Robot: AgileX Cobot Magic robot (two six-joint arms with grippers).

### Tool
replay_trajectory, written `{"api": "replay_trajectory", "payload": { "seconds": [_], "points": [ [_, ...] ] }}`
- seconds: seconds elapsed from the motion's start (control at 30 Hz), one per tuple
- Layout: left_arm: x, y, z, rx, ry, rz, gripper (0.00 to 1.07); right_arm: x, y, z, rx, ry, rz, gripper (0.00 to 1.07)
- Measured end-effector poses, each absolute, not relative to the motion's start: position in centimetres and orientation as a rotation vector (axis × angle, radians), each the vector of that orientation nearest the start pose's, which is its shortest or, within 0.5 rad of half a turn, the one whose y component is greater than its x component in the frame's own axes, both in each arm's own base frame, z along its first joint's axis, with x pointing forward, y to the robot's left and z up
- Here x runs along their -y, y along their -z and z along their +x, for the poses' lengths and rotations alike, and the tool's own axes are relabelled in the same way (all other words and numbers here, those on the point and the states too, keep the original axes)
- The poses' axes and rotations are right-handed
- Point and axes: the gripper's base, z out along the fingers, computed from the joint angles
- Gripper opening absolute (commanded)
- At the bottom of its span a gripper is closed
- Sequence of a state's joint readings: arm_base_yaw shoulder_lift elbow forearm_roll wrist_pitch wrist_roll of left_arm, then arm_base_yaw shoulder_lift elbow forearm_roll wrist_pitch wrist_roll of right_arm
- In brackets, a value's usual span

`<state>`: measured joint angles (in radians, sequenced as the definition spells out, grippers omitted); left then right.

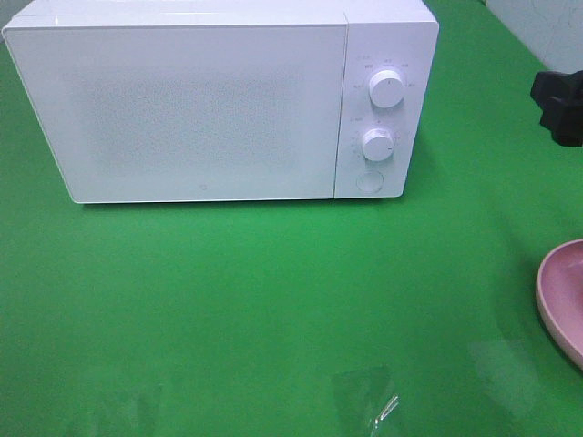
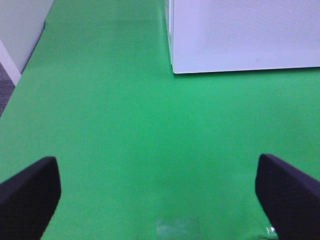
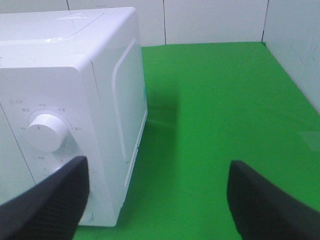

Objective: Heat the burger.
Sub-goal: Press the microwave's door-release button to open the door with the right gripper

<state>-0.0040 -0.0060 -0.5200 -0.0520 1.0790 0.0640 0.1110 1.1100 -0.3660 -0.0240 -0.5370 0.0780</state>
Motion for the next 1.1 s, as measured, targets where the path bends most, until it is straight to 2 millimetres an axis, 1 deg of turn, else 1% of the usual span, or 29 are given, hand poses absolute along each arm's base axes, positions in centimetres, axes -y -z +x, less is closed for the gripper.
{"api": "replay_trajectory", "payload": {
  "seconds": [0.1, 0.2, 0.27, 0.3, 0.33, 0.37, 0.4, 0.43, 0.5, 0.57, 0.63, 0.67, 0.7, 0.73, 0.77, 0.8, 0.83, 0.87, 0.9, 0.93, 0.97, 1.07, 1.1],
  "points": [
    [0.4, -28.1, -0.9, -2.034, 0.024, 0.073, 0.98, -2.5, -23.6, 21.8, -1.654, -0.122, -0.059, 0.73],
    [0.4, -28.1, -0.9, -2.034, 0.024, 0.073, 0.98, -2.6, -23.3, 22.2, -1.643, -0.110, -0.052, 0.73],
    [0.4, -28.1, -0.9, -2.034, 0.024, 0.073, 0.98, -3.3, -22.6, 22.6, -1.645, -0.061, -0.073, 0.73],
    [0.4, -28.1, -0.9, -2.034, 0.024, 0.073, 0.98, -3.3, -22.6, 22.6, -1.645, -0.061, -0.073, 0.73],
    [0.4, -28.1, -0.9, -2.034, 0.024, 0.073, 0.98, -4.0, -22.1, 22.7, -1.653, -0.026, -0.105, 0.73],
    [0.4, -28.1, -0.9, -2.034, 0.024, 0.073, 0.98, -4.0, -22.1, 22.7, -1.653, -0.026, -0.105, 0.73],
    [0.4, -28.1, -0.9, -2.034, 0.024, 0.073, 0.98, -4.6, -21.7, 22.8, -1.654, 0.012, -0.120, 0.73],
    [0.4, -28.1, -0.9, -2.034, 0.024, 0.073, 0.98, -4.6, -21.7, 22.8, -1.654, 0.012, -0.120, 0.73],
    [0.4, -28.1, -0.9, -2.034, 0.024, 0.073, 0.98, -5.9, -20.9, 22.8, -1.654, 0.066, -0.143, 0.73],
    [0.4, -28.1, -0.9, -2.034, 0.024, 0.073, 0.98, -5.9, -20.9, 22.8, -1.654, 0.066, -0.143, 0.73],
    [0.4, -28.1, -0.9, -2.034, 0.024, 0.073, 0.98, -7.2, -20.5, 22.6, -1.644, 0.062, -0.120, 0.73],
    [0.4, -28.1, -0.9, -2.034, 0.024, 0.073, 0.98, -7.2, -20.5, 22.6, -1.644, 0.062, -0.120, 0.73],
    [0.4, -28.1, -0.9, -2.034, 0.024, 0.073, 0.98, -8.0, -20.3, 22.4, -1.638, 0.053, -0.119, 0.73],
    [0.4, -28.1, -0.9, -2.034, 0.024, 0.073, 0.98, -8.0, -20.3, 22.4, -1.638, 0.053, -0.119, 0.73],
    [0.4, -28.1, -0.9, -2.034, 0.024, 0.073, 0.98, -8.7, -20.1, 22.2, -1.632, 0.041, -0.132, 0.73],
    [0.4, -28.1, -0.9, -2.034, 0.024, 0.073, 0.98, -8.7, -20.1, 22.2, -1.632, 0.041, -0.132, 0.73],
    [0.4, -28.1, -0.9, -2.034, 0.024, 0.073, 0.98, -9.5, -19.9, 22.0, -1.626, 0.029, -0.155, 0.73],
    [0.4, -28.1, -0.9, -2.034, 0.024, 0.073, 0.98, -9.5, -19.9, 22.0, -1.626, 0.029, -0.155, 0.73],
    [0.4, -28.1, -0.9, -2.034, 0.024, 0.073, 0.98, -10.3, -19.5, 21.8, -1.621, 0.015, -0.184, 0.73],
    [0.4, -28.1, -0.9, -2.034, 0.024, 0.073, 0.98, -10.3, -19.5, 21.8, -1.621, 0.015, -0.184, 0.73],
    [0.4, -28.1, -0.9, -2.034, 0.024, 0.073, 0.98, -11.0, -19.3, 21.6, -1.613, 0.010, -0.199, 0.73],
    [0.4, -28.1, -0.9, -2.034, 0.024, 0.073, 0.98, -11.4, -18.9, 21.4, -1.615, 0.011, -0.199, 0.73],
    [0.4, -28.1, -0.9, -2.034, 0.024, 0.073, 0.98, -11.8, -18.4, 21.3, -1.628, 0.017, -0.198, 0.73]
  ]
}}
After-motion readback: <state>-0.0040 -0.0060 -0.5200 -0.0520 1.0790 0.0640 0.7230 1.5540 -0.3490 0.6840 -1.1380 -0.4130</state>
